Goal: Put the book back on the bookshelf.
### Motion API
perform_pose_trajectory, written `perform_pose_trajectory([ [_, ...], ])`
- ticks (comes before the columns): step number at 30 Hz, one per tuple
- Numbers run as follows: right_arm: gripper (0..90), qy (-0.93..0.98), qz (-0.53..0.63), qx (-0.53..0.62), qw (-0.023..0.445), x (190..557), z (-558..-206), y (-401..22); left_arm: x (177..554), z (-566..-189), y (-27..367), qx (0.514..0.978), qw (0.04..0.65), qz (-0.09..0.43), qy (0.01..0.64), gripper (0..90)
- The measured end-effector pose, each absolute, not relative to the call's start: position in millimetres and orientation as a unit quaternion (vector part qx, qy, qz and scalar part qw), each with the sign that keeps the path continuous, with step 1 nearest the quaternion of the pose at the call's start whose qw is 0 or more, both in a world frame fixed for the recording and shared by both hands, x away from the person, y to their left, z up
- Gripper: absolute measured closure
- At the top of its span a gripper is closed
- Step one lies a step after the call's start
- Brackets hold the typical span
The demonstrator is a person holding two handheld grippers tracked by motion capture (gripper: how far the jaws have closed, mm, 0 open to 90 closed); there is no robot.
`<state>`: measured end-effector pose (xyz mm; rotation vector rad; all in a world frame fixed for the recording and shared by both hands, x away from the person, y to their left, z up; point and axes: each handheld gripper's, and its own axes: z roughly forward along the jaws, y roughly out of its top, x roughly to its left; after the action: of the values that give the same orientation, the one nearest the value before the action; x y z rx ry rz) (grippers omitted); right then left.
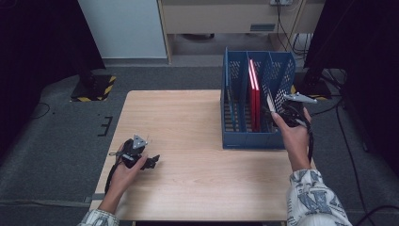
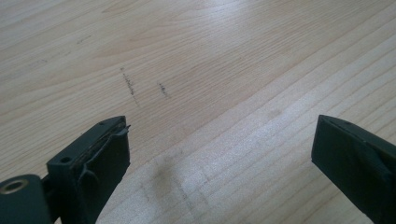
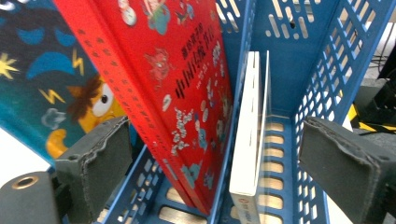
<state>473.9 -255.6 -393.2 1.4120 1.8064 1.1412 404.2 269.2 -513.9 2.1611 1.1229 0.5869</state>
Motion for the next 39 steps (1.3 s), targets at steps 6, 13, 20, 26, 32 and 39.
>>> perform_pose_trajectory([
  [6,8.9,0.681,0.439,0.514,0.28,462.6,-386.0,-252.0,404.2,-513.6,271.2,0.819,0.313,0.225,0.426,3.7],
  [13,8.5,0.689,0.442,0.504,0.277,454.2,-388.2,-248.8,403.9,-513.8,270.1,0.821,0.311,0.224,0.423,3.6],
  [20,8.3,0.693,0.447,0.496,0.271,445.7,-391.4,-246.3,403.9,-514.5,268.7,0.821,0.311,0.225,0.423,3.5],
  [26,8.3,0.696,0.448,0.493,0.267,438.9,-395.6,-244.3,403.6,-514.9,269.2,0.822,0.309,0.224,0.423,3.5],
  [32,8.1,0.698,0.456,0.484,0.267,429.7,-393.9,-241.9,403.3,-515.2,268.7,0.823,0.308,0.223,0.422,3.4],
  [39,8.9,0.705,0.451,0.479,0.265,418.8,-396.8,-235.4,403.0,-515.3,267.8,0.824,0.306,0.224,0.421,3.0],
])
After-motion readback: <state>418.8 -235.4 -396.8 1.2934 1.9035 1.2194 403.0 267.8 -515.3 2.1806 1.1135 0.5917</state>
